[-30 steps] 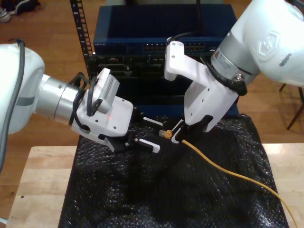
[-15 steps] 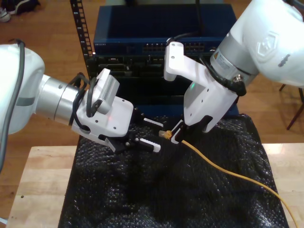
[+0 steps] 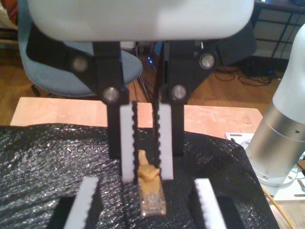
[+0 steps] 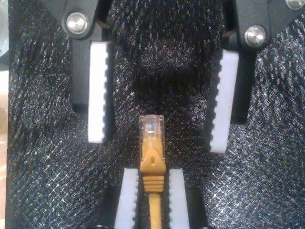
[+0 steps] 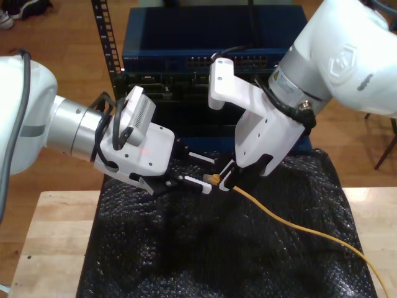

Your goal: Grab the cable and plug it in

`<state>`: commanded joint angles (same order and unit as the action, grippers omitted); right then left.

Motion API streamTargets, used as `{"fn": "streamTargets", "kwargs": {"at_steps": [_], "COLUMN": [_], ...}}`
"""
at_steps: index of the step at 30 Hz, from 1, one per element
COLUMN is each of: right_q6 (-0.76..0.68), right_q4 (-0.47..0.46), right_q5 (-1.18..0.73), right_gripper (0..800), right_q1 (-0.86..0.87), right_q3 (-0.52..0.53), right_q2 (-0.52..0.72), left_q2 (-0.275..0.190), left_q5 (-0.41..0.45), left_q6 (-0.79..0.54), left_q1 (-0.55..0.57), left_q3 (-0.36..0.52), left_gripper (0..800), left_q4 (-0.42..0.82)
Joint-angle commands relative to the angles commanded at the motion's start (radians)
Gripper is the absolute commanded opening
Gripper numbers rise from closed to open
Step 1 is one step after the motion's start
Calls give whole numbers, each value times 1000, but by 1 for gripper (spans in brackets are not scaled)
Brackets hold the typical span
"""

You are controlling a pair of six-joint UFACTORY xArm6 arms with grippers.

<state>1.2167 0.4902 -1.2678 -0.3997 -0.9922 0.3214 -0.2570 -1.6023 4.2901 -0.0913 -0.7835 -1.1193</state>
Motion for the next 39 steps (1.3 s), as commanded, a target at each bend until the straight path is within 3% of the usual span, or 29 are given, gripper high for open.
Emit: {"fn": "streamTargets", "kwargs": {"at_steps": [27,36,39], "right_q6": [0,0,0], "right_q4": [0,0,0], "right_q5": [0,0,2], "right_gripper": [4,4,7], "right_q1": [0,0,0], "right_q3": [-2,0,0], "right_q2": [2,2,2], "left_q2": [2,0,0], "left_q5": [2,0,0], "left_q6": [0,0,0], "left_q1": [0,0,-2], "left_q3": [8,9,11], "left_gripper": [237,139,57], "left_q4": [-2,-21,-21]}}
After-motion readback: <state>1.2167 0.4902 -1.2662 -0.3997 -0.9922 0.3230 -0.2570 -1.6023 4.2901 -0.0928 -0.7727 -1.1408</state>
